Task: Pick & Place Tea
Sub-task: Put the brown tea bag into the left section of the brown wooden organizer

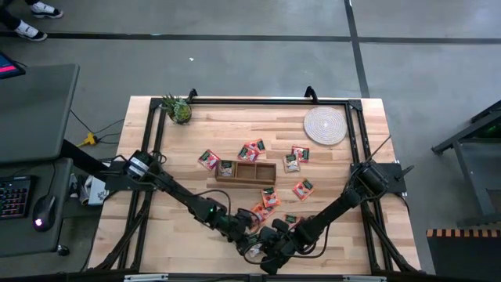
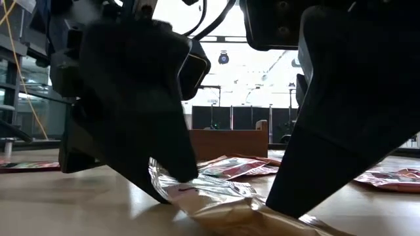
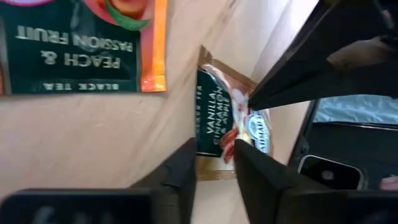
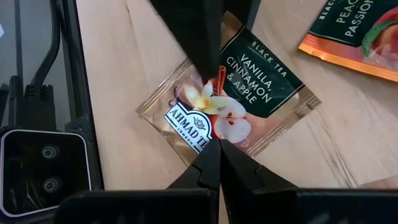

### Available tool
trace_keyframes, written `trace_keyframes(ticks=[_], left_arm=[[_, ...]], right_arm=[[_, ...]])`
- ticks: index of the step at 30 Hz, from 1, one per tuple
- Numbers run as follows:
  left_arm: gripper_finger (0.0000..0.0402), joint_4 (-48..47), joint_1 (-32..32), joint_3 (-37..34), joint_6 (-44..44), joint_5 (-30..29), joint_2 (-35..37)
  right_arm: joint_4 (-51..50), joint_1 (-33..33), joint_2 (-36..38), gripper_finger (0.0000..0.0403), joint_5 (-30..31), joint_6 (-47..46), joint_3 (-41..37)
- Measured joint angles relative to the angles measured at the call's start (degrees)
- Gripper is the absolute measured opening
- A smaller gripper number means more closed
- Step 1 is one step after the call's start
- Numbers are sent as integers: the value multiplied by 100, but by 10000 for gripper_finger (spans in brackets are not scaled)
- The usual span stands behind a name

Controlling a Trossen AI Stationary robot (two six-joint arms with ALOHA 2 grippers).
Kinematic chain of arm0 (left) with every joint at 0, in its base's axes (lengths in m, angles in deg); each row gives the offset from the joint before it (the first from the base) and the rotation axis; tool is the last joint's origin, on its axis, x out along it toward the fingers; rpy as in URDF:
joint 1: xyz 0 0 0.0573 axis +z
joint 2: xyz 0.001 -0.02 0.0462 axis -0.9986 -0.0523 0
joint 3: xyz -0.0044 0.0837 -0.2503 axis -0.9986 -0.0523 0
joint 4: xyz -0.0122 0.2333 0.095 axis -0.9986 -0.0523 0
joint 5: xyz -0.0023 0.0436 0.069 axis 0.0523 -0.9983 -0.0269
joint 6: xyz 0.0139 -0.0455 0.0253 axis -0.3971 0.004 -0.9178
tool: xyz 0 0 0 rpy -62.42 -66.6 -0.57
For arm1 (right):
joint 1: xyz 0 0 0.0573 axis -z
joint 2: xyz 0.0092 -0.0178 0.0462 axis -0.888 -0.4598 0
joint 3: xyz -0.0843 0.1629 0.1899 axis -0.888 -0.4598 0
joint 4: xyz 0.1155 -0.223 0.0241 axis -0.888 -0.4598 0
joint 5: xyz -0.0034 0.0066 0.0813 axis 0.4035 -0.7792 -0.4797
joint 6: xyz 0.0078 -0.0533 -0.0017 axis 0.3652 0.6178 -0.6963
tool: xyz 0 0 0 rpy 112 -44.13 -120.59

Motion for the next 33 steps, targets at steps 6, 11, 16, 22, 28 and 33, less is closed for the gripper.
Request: trace_keyframes(ticks=[6,11,16,22,28,33], left_arm=[[11,-79,44,-4,-126,30,-8],[2,-75,33,-6,-177,37,-10],[1,-71,33,-7,-214,35,-10],[0,-69,33,-7,-256,30,-10],[0,-69,33,-7,-267,-49,-8],[0,-34,31,-18,-504,-64,14]], right_arm=[[6,2,0,0,-3,7,0],[44,2,0,0,-46,30,-2],[315,13,90,0,-286,299,-12],[-236,-30,662,0,165,479,-37],[-847,-16,1385,0,684,714,-24],[-1358,-24,2048,0,1146,768,-17]])
